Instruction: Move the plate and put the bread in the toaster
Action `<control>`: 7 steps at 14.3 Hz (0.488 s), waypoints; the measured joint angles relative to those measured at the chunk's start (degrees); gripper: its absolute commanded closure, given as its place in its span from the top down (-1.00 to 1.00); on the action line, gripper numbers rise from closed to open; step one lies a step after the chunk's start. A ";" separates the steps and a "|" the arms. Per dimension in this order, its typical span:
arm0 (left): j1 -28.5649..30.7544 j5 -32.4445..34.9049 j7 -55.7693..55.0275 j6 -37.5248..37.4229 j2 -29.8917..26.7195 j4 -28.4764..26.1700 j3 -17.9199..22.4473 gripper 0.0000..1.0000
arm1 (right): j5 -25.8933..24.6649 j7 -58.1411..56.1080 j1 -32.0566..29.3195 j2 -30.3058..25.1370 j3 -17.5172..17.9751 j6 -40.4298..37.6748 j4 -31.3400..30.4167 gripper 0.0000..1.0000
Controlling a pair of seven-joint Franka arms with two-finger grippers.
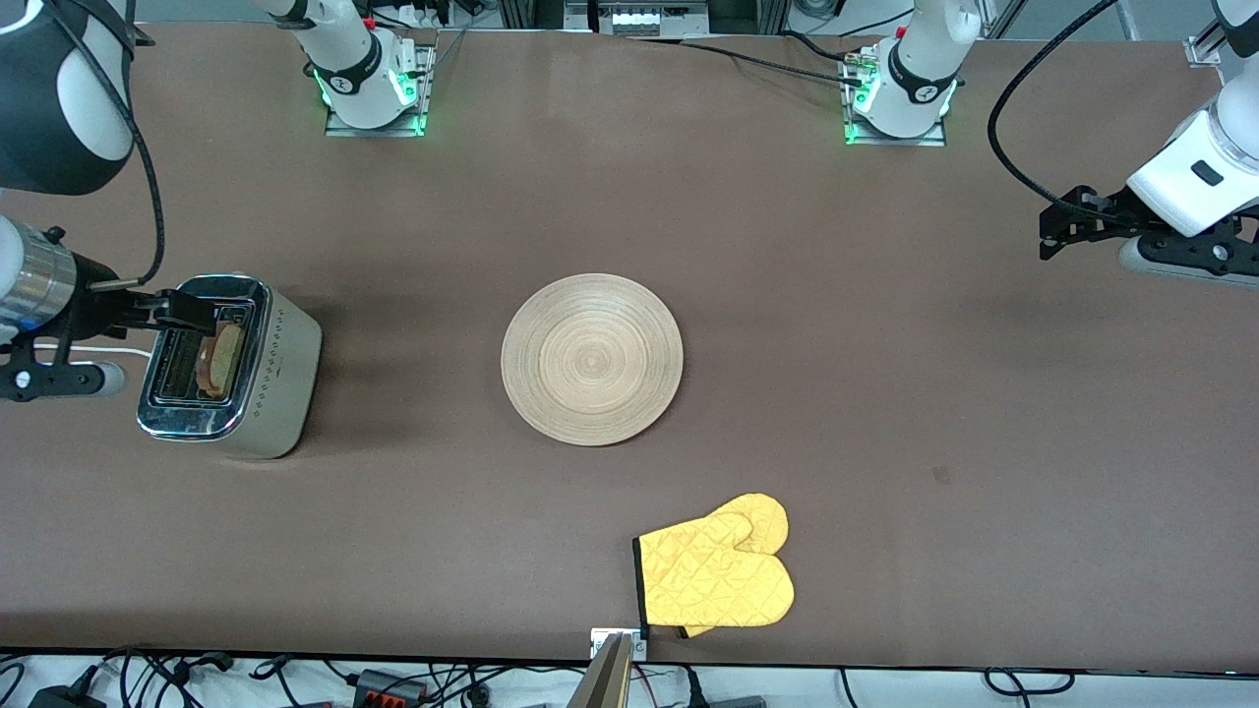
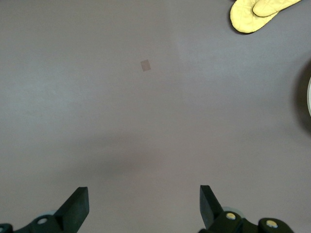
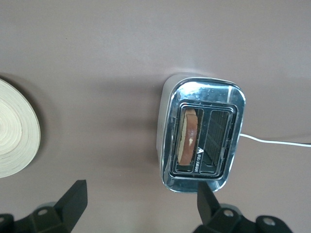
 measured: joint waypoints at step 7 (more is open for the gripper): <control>0.00 0.00 0.00 -0.19 0.00 0.00 -0.01 1.00 | 1.02 0.01 -0.64 -1.88 -0.07 -2.60 0.00 1.00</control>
